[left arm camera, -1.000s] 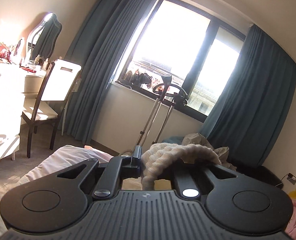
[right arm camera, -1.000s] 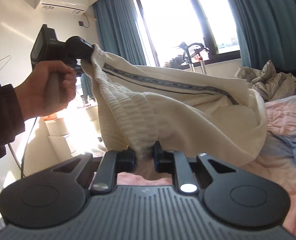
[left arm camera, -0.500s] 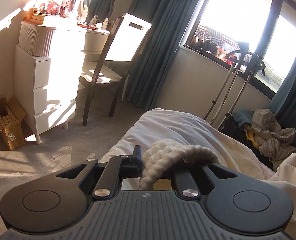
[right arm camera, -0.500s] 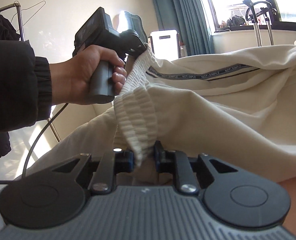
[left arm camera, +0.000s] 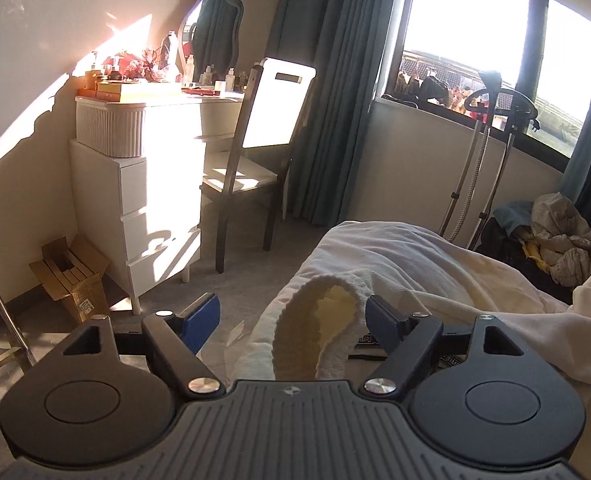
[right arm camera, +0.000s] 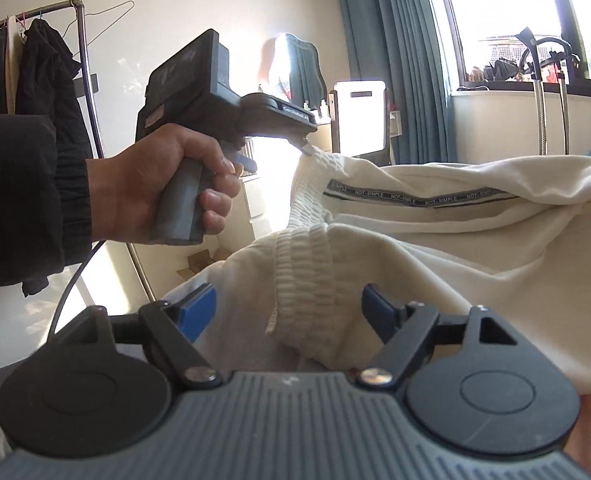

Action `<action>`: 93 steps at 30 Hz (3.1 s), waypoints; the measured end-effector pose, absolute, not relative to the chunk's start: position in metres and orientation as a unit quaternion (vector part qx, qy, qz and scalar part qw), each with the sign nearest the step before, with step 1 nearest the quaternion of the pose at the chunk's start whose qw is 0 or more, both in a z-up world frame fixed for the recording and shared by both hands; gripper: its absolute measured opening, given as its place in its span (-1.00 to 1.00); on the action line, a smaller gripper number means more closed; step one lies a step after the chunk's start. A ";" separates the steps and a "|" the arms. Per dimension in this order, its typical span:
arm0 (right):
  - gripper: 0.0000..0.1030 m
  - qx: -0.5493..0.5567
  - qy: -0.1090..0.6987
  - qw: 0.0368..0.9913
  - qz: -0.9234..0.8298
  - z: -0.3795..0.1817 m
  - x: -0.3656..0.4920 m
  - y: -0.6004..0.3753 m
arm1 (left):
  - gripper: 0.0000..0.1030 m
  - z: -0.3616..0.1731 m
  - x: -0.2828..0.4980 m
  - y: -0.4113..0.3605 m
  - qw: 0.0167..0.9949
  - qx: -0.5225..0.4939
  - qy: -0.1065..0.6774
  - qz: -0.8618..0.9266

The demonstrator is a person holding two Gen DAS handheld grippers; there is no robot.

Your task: Fold clothes

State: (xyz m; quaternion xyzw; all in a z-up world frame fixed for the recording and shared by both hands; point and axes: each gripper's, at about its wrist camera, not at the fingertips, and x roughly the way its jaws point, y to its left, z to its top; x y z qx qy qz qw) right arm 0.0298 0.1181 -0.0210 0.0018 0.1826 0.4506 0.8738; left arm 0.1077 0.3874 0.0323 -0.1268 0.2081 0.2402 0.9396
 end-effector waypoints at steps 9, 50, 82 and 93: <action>0.65 0.008 0.119 0.928 0.353 0.053 0.014 -0.013 | 0.67 0.072 0.062 0.270 0.968 -0.096 0.177 0.152; 0.67 0.160 0.152 0.975 0.040 -0.018 0.085 -0.322 | 0.06 -0.035 0.311 -0.061 0.968 0.023 0.251 0.015; 0.66 0.236 0.181 0.944 0.146 -0.018 0.084 -0.305 | -0.91 -0.051 0.052 -0.057 0.947 -0.071 0.246 -0.192; 0.66 0.284 0.266 0.896 0.212 -0.005 0.246 -0.228 | -0.89 -0.078 0.072 -0.040 0.953 -0.082 0.219 -0.191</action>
